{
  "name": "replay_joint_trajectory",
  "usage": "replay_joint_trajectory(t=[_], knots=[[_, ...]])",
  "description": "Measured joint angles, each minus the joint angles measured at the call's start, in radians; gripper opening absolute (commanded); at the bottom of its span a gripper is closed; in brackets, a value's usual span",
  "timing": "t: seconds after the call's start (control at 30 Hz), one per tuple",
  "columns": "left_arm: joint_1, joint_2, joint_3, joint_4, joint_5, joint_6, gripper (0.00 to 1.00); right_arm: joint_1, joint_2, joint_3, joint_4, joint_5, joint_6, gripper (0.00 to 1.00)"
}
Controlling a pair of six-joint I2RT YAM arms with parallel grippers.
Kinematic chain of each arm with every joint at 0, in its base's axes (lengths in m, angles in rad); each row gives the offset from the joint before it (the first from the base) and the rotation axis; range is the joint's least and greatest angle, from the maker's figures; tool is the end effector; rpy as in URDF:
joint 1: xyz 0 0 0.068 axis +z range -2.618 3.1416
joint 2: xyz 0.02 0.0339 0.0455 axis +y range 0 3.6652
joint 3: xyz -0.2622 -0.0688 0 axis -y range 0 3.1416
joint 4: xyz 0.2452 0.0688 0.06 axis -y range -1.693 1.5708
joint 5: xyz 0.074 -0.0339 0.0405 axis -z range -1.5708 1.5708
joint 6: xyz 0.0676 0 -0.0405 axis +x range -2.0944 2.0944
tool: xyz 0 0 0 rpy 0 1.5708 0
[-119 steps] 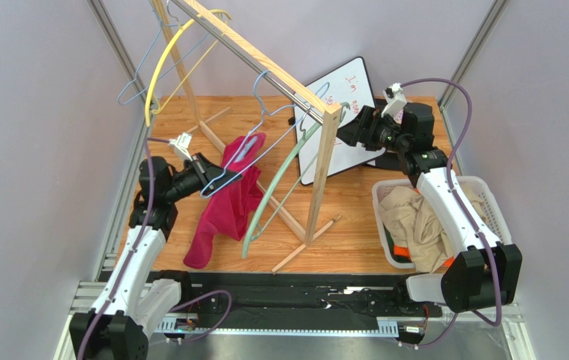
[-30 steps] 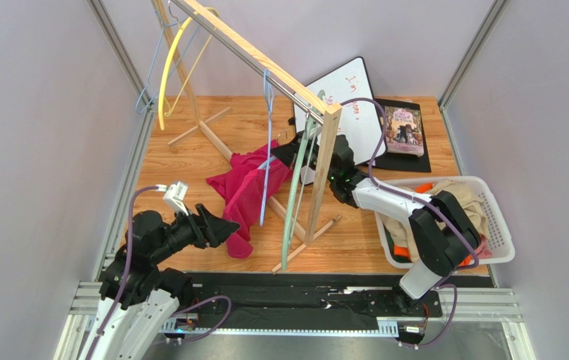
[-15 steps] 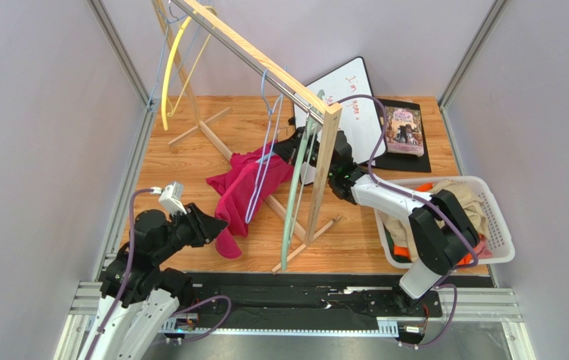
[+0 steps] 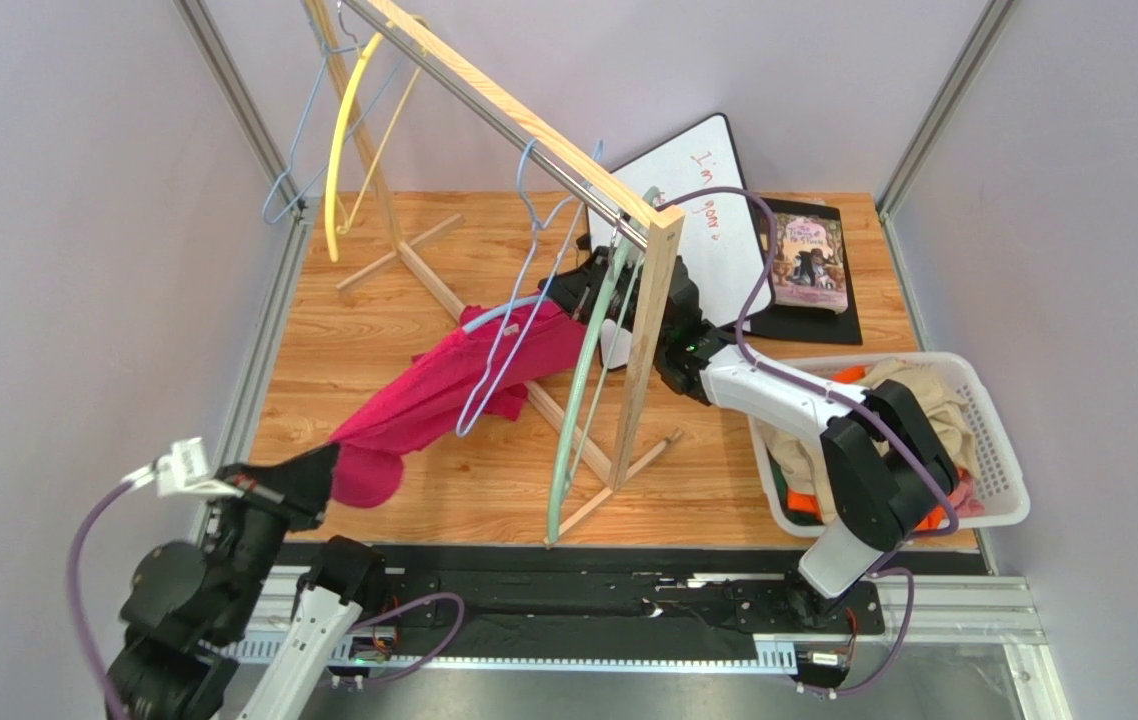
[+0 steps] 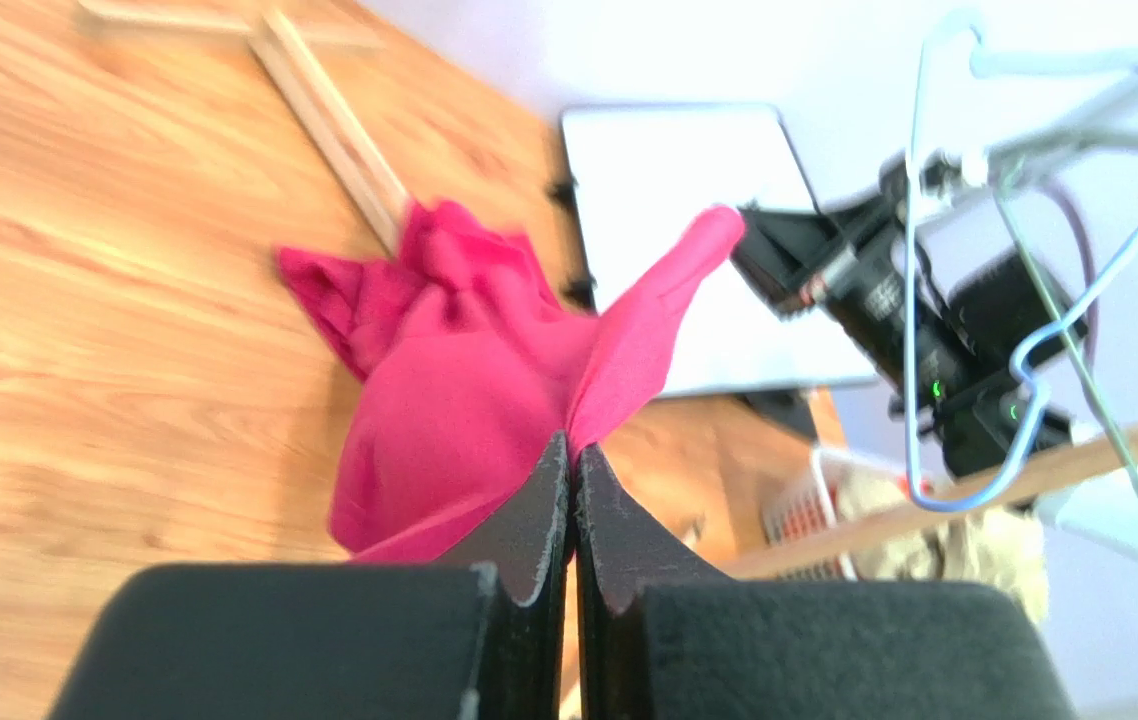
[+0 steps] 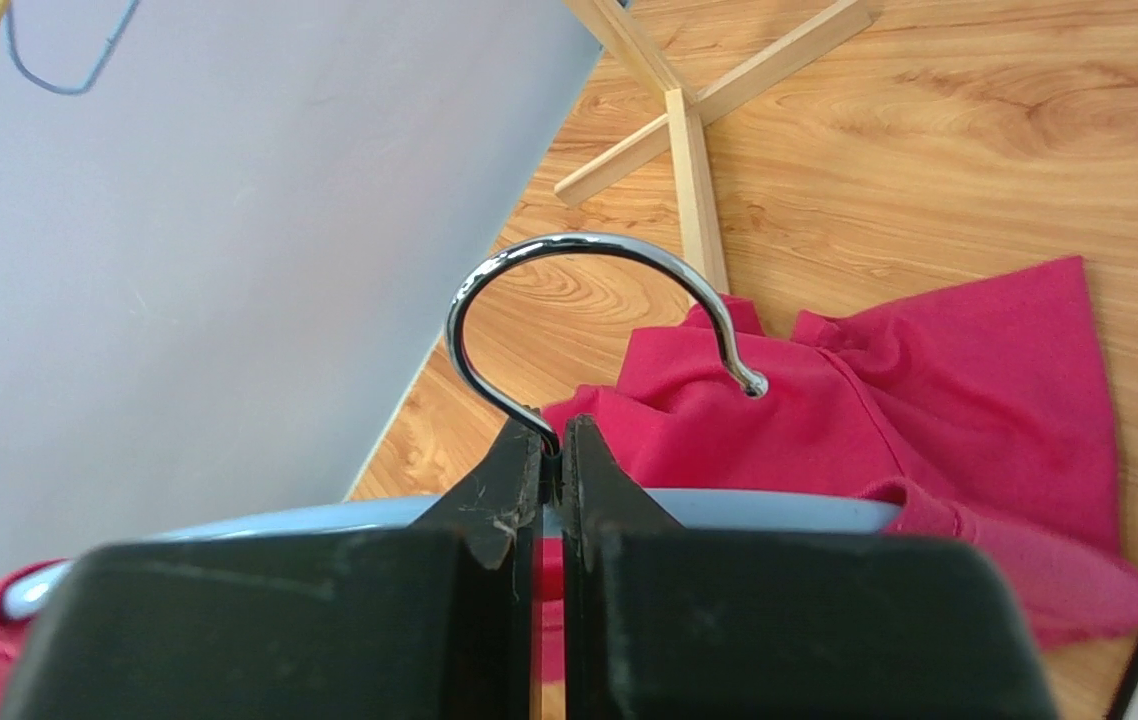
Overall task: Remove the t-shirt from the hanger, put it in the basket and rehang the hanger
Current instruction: Remove the tshirt from the hanger
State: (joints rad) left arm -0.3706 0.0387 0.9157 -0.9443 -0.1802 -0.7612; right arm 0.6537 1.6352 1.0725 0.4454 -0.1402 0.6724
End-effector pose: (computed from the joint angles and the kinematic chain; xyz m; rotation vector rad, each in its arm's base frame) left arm 0.0126 0.0081 0.3411 -0.4653 1.6207 -0.7141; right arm 0.3247 0.2606 0.2786 -0.0961 1.8117 1.0911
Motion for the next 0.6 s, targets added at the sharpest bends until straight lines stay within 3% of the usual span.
replay_joint_trajectory(t=[0.1,0.43,0.47,0.53,0.57,0.6], knots=[[-0.002,-0.029,0.072,-0.056,-0.087,-0.008,0.00,0.011,-0.001,0.010,-0.015,0.015,0.040,0.00],[-0.003,-0.029,0.089,-0.244,-0.191,-0.064,0.00,0.013,0.000,0.032,-0.069,0.063,0.162,0.00],[-0.003,-0.029,0.089,-0.246,-0.192,-0.057,0.04,0.008,0.000,0.032,-0.066,0.069,0.164,0.00],[-0.003,-0.029,0.085,-0.229,-0.153,-0.026,0.24,-0.008,-0.001,0.032,-0.057,0.068,0.159,0.00],[-0.003,-0.029,0.076,-0.202,-0.108,0.002,0.48,-0.016,0.000,0.032,-0.055,0.062,0.151,0.00],[-0.003,-0.026,0.062,-0.168,-0.053,0.033,0.61,-0.020,0.000,0.032,-0.054,0.056,0.143,0.00]])
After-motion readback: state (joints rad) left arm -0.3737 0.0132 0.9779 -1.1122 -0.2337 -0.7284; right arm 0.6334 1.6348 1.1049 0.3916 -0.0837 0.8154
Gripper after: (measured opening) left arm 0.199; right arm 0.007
